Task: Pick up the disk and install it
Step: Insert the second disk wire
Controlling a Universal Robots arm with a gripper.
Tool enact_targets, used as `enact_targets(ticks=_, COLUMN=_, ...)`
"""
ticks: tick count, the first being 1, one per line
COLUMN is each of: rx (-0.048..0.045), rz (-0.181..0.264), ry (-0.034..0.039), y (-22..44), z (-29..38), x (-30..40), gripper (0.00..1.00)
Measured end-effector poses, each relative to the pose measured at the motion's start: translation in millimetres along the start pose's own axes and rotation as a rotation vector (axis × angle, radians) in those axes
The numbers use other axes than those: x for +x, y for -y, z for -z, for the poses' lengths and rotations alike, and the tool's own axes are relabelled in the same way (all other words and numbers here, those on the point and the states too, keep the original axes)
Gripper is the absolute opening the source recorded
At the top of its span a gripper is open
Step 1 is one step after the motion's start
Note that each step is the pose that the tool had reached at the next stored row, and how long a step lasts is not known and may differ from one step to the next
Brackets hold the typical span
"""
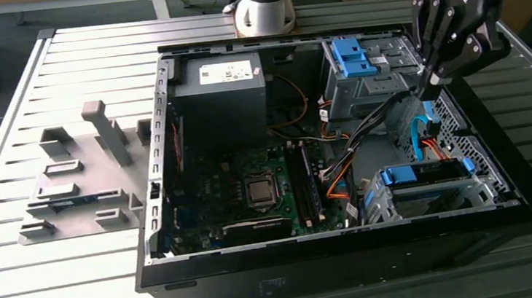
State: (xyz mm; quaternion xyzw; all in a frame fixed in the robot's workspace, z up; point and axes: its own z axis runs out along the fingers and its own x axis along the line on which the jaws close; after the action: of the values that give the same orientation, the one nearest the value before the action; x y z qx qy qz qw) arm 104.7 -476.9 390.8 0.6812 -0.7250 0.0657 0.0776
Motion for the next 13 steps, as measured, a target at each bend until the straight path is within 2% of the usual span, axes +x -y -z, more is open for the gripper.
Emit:
enact_targets(ticks=1, rx=0.0006, rz=0.0, ry=-0.0121, y=0.0, z=-0.1, x=0.0, gripper=0.11)
enact_targets(ticks=2, rx=0.0009, rz=0.0, ry=-0.0153, y=0.0, z=-0.1, x=0.0, gripper=0.11)
enact_targets(ticks=13, rx=0.001, rz=0.0, ry=-0.0165, y=0.0, z=0.0, x=0.0, gripper=0.11)
